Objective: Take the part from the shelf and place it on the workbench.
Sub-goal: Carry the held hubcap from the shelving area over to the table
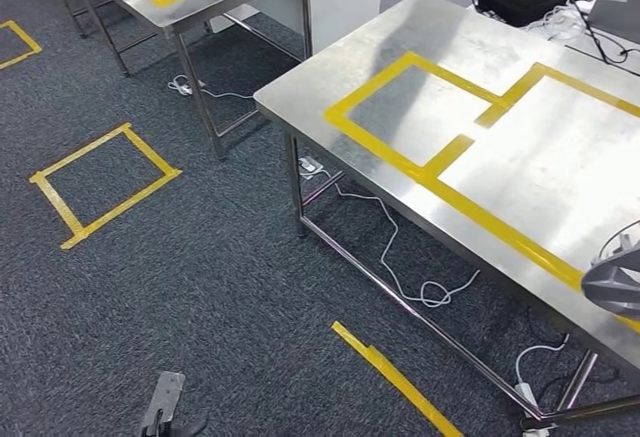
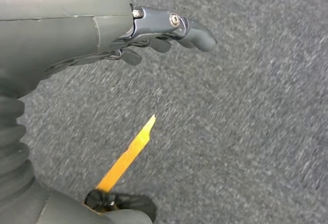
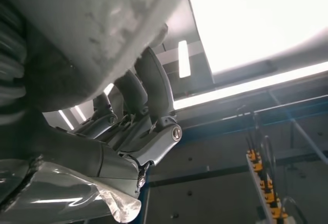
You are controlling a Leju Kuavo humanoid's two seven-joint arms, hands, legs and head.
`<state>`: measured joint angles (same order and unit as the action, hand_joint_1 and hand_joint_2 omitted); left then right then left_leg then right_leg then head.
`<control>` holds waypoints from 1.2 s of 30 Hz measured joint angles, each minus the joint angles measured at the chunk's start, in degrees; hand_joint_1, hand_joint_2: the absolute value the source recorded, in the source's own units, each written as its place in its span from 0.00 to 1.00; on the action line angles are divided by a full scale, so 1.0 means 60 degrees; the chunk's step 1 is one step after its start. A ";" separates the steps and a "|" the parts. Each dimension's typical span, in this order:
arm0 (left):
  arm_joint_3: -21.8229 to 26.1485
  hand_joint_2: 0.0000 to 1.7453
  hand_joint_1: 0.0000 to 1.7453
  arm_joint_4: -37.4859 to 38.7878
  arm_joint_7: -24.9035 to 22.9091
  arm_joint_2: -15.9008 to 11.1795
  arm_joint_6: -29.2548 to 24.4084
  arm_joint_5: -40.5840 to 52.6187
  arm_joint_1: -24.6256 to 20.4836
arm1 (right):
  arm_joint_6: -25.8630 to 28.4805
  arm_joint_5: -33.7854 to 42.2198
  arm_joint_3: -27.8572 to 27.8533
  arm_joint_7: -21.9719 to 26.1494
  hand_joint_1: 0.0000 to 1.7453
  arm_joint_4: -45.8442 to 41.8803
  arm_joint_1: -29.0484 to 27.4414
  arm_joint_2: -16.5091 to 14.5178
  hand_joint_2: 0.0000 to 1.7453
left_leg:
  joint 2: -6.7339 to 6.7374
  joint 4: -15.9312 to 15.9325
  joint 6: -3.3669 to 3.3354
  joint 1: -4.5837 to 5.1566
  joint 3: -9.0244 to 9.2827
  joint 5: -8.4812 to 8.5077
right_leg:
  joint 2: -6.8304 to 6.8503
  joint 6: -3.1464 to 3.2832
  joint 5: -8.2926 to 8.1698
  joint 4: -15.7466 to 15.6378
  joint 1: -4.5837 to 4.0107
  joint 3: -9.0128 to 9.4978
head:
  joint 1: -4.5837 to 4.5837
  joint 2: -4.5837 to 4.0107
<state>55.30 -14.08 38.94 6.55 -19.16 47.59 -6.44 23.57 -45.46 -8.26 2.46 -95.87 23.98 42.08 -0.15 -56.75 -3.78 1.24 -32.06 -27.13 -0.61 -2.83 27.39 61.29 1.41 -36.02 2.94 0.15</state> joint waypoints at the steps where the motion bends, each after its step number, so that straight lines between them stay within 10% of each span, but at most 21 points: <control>1: -0.0007 1.00 0.00 -0.0001 0.0007 0.0001 0.0004 0.0004 -0.0007 | 0.0003 -0.0001 -0.0024 -0.0001 1.00 0.0001 0.0007 0.0001 1.00 | 0.0007 0.0026 -0.0011 -0.0017 0.0025 0.0031 | 0.0017 -0.0029 0.0259 0.0386 0.0008 -0.0204 | -0.0008 0.0000; 5: -0.0032 1.00 0.00 0.0001 0.0012 0.0035 0.0034 0.0008 -0.0012 | 0.0010 -0.0005 -0.0050 0.0003 1.00 0.0004 -0.0062 0.0003 1.00 | 0.0046 0.0015 0.0014 -0.0032 0.0032 -0.0005 | 0.0031 -0.0202 0.0896 0.1960 0.0056 -0.1024 | -0.0016 0.0000; 9: -0.0046 1.00 0.00 0.0000 0.0013 0.0041 0.0049 0.0036 -0.0023 | 0.0009 -0.0015 -0.0056 0.0007 1.00 0.0010 -0.0048 -0.0010 1.00 | 0.0059 -0.0060 0.0246 -0.0102 0.0148 -0.0176 | 0.0149 -0.0320 -0.0027 -0.0044 0.0140 -0.0134 | -0.0042 0.0000; 15: -0.0048 1.00 0.00 0.0000 0.0019 0.0024 0.0056 0.0034 -0.0053 | 0.0001 -0.0059 -0.0086 0.0021 1.00 0.0006 -0.0043 0.0003 1.00 | 0.0077 -0.0617 0.0529 -0.0110 -0.0005 -0.0435 | 0.0077 0.0253 0.0097 -0.0480 0.0082 0.0332 | -0.0015 0.0000; 18: -0.0048 1.00 0.00 0.0001 0.0017 0.0032 0.0063 0.0033 -0.0068 | -0.0005 -0.0075 -0.0099 0.0074 1.00 -0.0001 -0.0009 0.0014 1.00 | 0.0065 -0.2324 0.0600 -0.0142 -0.1038 -0.0935 | 0.0040 0.0353 0.0304 -0.0482 0.0035 0.0587 | 0.0015 0.0000; 21: -0.0046 1.00 0.00 0.0001 0.0010 0.0032 0.0065 0.0031 -0.0015 | -0.0011 -0.0082 -0.0095 0.0117 1.00 0.0001 -0.0052 0.0014 1.00 | 0.0056 -0.2911 0.0468 -0.0062 -0.1814 -0.0971 | -0.0018 0.0382 0.0576 -0.0484 -0.0032 0.0913 | 0.0012 0.0000; 25: -0.0046 1.00 0.00 0.0001 0.0009 -0.0014 0.0061 0.0031 0.0006 | -0.0029 -0.0091 -0.0081 0.0110 1.00 0.0003 -0.0086 -0.0001 1.00 | -0.0018 -0.0742 -0.0028 0.0282 -0.1385 0.0649 | -0.0075 0.0347 0.0939 -0.0568 -0.0043 0.1350 | 0.0006 0.0000; 29: -0.0045 1.00 0.00 0.0001 -0.0013 -0.0044 -0.0048 0.0019 0.0004 | -0.0099 -0.0145 -0.0044 0.0107 1.00 -0.0001 -0.0139 -0.0025 1.00 | 0.0000 0.0007 -0.0209 0.0320 -0.0847 0.0824 | -0.0069 0.0157 0.0812 -0.0682 -0.0031 0.1590 | 0.0037 0.0000; 36: -0.0025 1.00 0.00 0.0001 -0.0327 0.0119 -0.0814 -0.0108 -0.0149 | -0.0170 -0.0636 0.0211 0.0102 1.00 0.0062 0.0165 -0.0172 1.00 | -0.0013 0.0361 -0.0097 0.0135 -0.0181 0.0473 | 0.0012 -0.0094 0.1469 0.1537 0.0000 -0.0352 | 0.0025 0.0000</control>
<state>55.16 -14.08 36.98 7.26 -24.05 46.94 -7.34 22.55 -49.28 -6.99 3.08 -95.50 24.97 41.05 -0.23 -54.58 -4.36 2.05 -33.14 -24.29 -0.54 -3.40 36.21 70.51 1.40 -38.13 3.09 0.15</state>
